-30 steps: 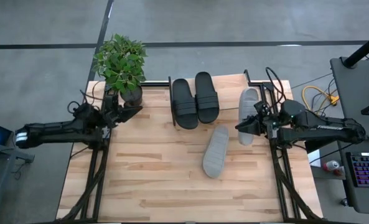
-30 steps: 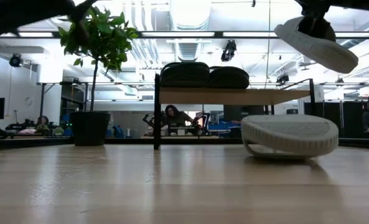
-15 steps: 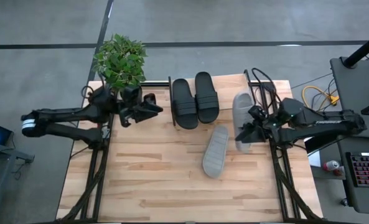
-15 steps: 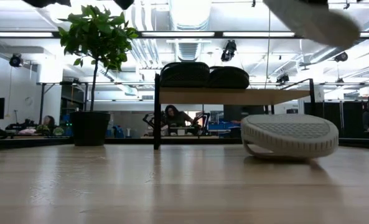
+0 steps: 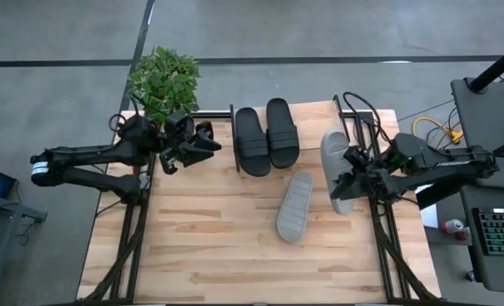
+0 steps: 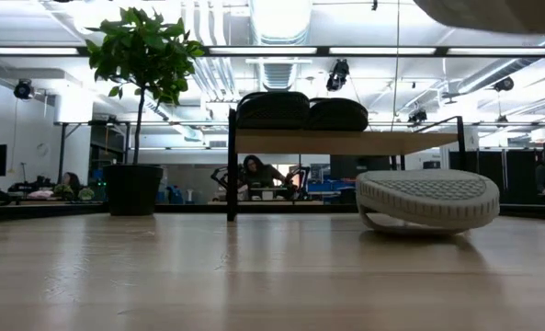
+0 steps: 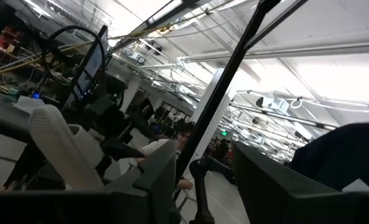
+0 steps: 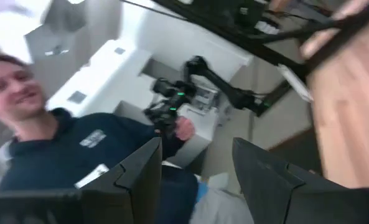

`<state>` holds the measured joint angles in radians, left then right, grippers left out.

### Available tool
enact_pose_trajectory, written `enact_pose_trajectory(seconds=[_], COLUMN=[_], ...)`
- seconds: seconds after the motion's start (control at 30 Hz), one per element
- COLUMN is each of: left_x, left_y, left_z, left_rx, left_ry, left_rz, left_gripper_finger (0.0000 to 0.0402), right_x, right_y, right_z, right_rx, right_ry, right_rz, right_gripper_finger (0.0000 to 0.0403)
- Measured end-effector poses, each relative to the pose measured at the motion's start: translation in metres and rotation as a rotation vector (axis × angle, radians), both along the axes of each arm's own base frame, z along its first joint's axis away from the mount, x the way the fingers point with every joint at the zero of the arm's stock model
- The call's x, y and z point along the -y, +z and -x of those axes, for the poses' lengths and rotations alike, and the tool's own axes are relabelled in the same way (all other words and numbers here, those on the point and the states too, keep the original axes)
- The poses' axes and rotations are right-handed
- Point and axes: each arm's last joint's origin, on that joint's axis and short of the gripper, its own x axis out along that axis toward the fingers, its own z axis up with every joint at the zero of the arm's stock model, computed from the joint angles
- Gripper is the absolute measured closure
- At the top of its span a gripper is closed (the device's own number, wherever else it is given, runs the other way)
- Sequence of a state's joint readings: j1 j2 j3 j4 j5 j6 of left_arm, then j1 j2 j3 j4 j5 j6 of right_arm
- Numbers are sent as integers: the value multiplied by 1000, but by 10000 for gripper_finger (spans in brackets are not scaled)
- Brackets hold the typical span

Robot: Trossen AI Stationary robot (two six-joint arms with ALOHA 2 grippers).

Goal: Pick and place slides into the shelf
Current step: Put the right gray slide on the shelf

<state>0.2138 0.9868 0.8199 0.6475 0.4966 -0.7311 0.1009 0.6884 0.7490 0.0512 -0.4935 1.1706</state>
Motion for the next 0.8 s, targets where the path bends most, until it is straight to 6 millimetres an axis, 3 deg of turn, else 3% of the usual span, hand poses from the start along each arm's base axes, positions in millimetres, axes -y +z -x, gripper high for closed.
enact_pose_trajectory(seconds=[0.13, 0.27, 0.47, 0.8], left_x=[0, 0, 0, 0], left_y=[-4, -4, -5, -7], left_z=[-1, 0, -1, -3], left_rx=[-14, -11, -23, -29], left_ry=[2, 3, -8, -19], left_rz=[-2, -4, 19, 14], left_gripper_finger=[259, 259, 259, 259], right_x=[3, 4, -5, -1], right_y=[-7, 18, 0, 41], right_z=[-7, -9, -16, -5], right_rx=[-76, 99, -190, -268], right_ry=[-27, -50, 52, 96], right_rz=[-36, -47, -237, -671], right_gripper_finger=[219, 220, 220, 220])
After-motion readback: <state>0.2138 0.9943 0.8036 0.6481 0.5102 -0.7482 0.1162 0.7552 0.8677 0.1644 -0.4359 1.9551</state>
